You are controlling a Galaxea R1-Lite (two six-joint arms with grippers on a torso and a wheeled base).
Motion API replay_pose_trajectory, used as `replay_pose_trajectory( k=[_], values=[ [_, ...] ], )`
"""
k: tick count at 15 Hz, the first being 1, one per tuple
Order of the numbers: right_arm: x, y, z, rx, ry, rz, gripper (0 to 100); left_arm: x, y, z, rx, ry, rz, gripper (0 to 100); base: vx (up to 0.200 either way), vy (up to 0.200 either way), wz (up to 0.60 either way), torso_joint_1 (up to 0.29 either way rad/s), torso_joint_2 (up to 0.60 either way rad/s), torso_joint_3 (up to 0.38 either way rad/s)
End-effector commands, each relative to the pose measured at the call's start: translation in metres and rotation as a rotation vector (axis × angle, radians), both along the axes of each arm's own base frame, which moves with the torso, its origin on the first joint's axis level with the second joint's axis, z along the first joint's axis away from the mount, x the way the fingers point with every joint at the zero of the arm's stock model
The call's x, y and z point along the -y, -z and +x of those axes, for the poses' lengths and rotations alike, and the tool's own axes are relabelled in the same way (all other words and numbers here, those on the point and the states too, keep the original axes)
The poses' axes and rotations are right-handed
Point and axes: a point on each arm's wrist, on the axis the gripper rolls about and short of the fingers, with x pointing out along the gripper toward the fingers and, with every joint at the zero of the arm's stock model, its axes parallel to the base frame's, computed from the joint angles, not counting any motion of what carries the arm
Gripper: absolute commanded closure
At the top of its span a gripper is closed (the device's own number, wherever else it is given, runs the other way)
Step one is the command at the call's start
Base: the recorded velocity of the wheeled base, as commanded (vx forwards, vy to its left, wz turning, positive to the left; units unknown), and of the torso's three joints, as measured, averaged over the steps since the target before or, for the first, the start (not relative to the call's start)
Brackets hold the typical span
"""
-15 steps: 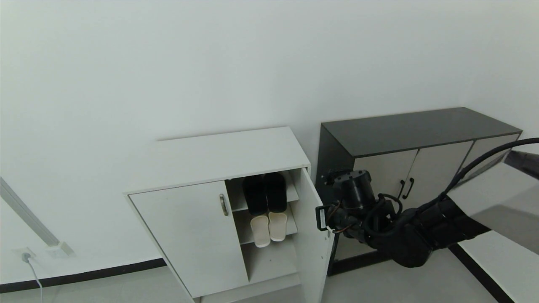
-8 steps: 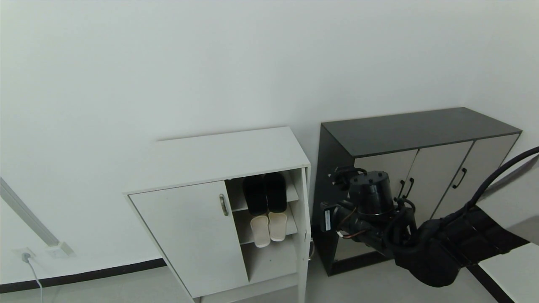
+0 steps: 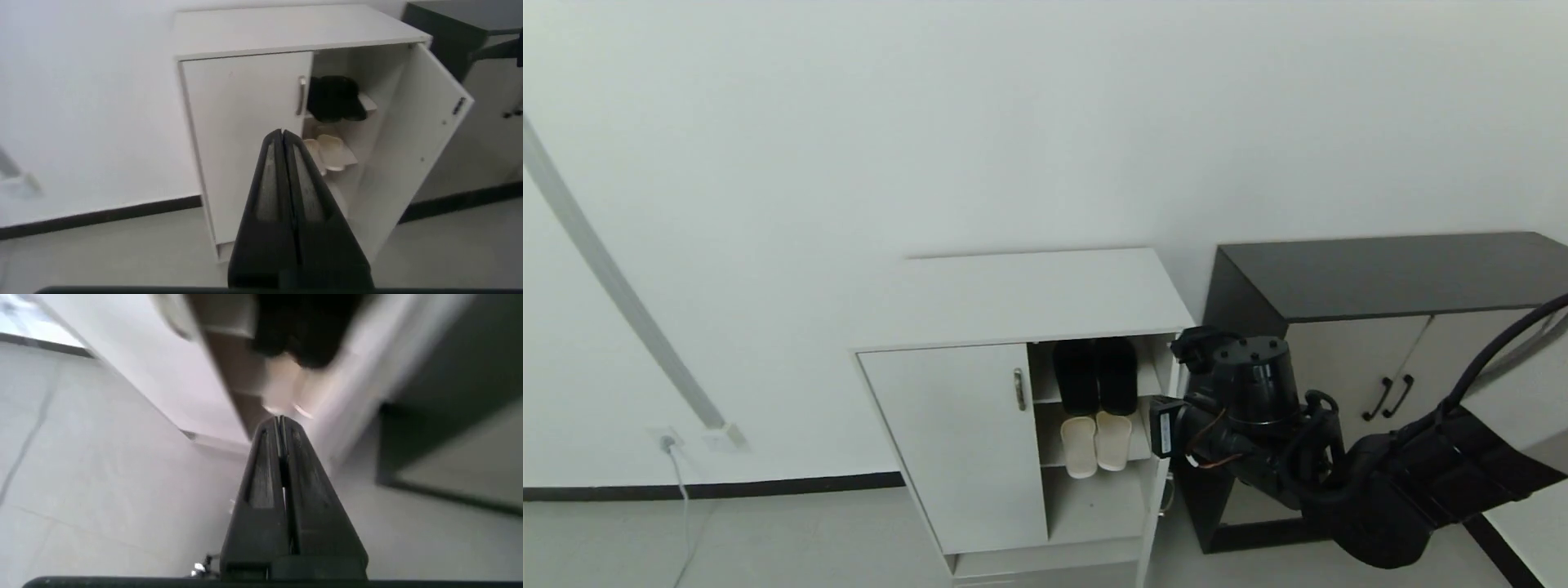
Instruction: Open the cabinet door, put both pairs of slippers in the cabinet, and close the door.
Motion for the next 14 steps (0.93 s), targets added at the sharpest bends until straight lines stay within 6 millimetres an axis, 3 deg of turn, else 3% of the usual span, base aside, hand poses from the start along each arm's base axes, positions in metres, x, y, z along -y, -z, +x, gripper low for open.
replay_pose_trajectory(
  k=[1,5,8,11,14],
  values=[
    [0.001,0.000,0.001,0.001,0.004,0.000,100,0.000,0.000,0.000,0.000,0.000,0.000,100,0.000,0.000,0.00,0.000,0.00,0.000],
    [0.009,-0.007,0.007,0.065,0.030,-0.027,100,0.000,0.000,0.000,0.000,0.000,0.000,100,0.000,0.000,0.00,0.000,0.00,0.000],
    [0.034,-0.012,0.008,0.076,0.106,-0.095,100,0.000,0.000,0.000,0.000,0.000,0.000,100,0.000,0.000,0.00,0.000,0.00,0.000],
    [0.058,0.004,-0.004,-0.034,0.132,-0.205,100,0.000,0.000,0.000,0.000,0.000,0.000,100,0.000,0.000,0.00,0.000,0.00,0.000],
    [0.063,0.022,-0.007,-0.091,0.133,-0.232,100,0.000,0.000,0.000,0.000,0.000,0.001,100,0.000,0.000,0.00,0.000,0.00,0.000]
  ],
)
